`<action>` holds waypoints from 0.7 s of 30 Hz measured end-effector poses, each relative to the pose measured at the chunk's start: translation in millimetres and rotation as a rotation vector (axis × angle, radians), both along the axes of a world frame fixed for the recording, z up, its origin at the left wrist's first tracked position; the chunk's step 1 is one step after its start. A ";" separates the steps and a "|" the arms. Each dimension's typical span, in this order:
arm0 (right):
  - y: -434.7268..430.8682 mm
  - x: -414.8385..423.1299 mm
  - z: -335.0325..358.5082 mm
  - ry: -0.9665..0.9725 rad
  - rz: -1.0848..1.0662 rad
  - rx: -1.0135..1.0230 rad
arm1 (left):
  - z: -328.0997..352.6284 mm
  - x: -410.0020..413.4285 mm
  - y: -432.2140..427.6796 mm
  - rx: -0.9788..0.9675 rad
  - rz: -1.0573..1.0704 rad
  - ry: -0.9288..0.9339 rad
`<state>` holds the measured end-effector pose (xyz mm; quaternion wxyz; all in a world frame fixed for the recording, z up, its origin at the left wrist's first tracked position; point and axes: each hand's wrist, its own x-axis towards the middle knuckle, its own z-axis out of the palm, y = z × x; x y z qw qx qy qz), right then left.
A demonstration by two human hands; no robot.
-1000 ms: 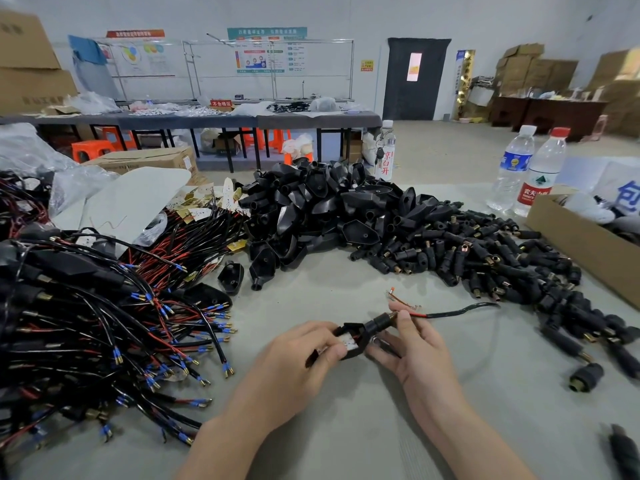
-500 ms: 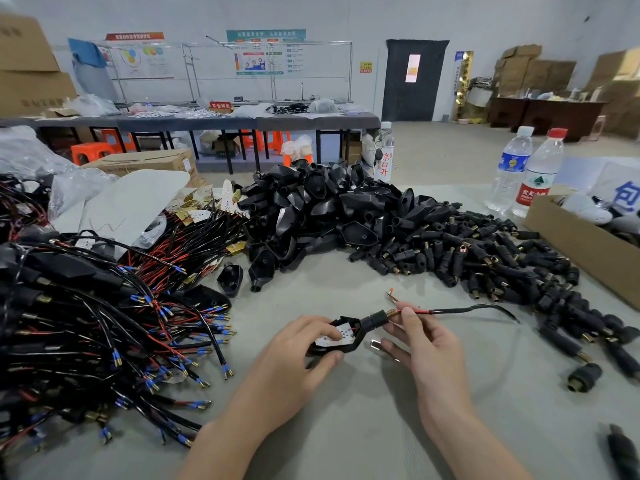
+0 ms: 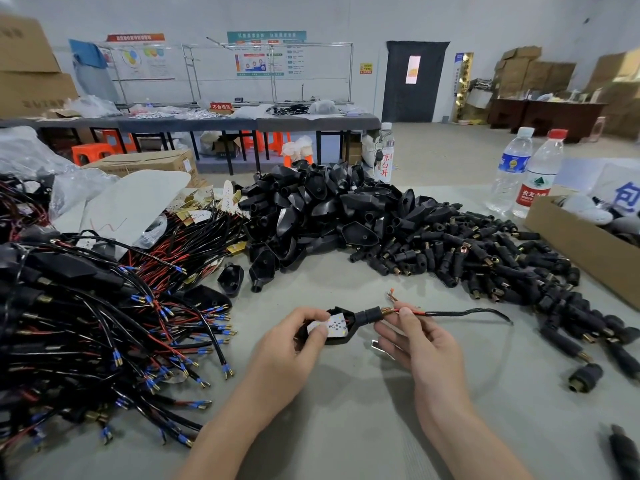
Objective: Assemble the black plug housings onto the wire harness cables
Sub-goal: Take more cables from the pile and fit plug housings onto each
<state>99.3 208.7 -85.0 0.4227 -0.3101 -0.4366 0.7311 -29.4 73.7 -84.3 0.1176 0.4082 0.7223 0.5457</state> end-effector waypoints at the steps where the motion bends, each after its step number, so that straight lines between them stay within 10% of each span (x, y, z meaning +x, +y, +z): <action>1: -0.7 0.0 0.1 0.011 0.015 -0.011 | 1.6 -0.3 0.8 0.030 0.011 -0.072; 21: -85.5 -11.0 27.9 0.067 0.180 0.136 | 30.6 13.2 -35.4 0.590 0.310 -0.740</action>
